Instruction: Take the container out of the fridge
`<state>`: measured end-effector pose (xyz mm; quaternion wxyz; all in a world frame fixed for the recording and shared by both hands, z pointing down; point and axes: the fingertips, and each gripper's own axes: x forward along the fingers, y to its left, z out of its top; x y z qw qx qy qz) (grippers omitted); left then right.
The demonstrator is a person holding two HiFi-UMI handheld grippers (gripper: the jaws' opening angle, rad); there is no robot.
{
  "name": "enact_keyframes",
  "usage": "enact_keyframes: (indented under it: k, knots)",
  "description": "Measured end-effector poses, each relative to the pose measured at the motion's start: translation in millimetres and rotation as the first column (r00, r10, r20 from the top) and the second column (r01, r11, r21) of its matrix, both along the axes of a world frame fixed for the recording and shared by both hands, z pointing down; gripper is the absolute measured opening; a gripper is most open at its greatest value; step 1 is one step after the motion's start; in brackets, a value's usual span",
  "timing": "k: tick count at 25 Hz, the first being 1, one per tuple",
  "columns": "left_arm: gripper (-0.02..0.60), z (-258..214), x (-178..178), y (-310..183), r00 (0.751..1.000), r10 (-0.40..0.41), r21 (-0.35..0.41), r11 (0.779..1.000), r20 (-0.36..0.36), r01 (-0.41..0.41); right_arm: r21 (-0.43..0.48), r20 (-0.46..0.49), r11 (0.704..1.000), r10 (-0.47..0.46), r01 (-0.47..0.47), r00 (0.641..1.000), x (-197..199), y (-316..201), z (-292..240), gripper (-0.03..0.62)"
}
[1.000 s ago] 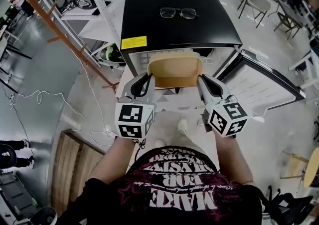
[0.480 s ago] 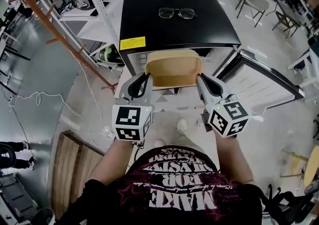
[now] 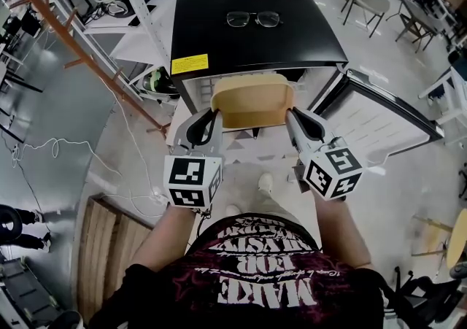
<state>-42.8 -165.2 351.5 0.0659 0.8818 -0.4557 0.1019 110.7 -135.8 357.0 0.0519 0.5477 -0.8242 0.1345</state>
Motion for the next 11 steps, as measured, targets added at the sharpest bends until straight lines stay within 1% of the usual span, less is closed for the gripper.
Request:
enact_keyframes:
  k: [11]
  knots:
    - [0.021, 1.2, 2.9, 5.2, 1.0, -0.003, -0.004, 1.0, 0.0, 0.003, 0.001, 0.008, 1.0, -0.004, 0.004, 1.0, 3.1, 4.3, 1.1, 0.043]
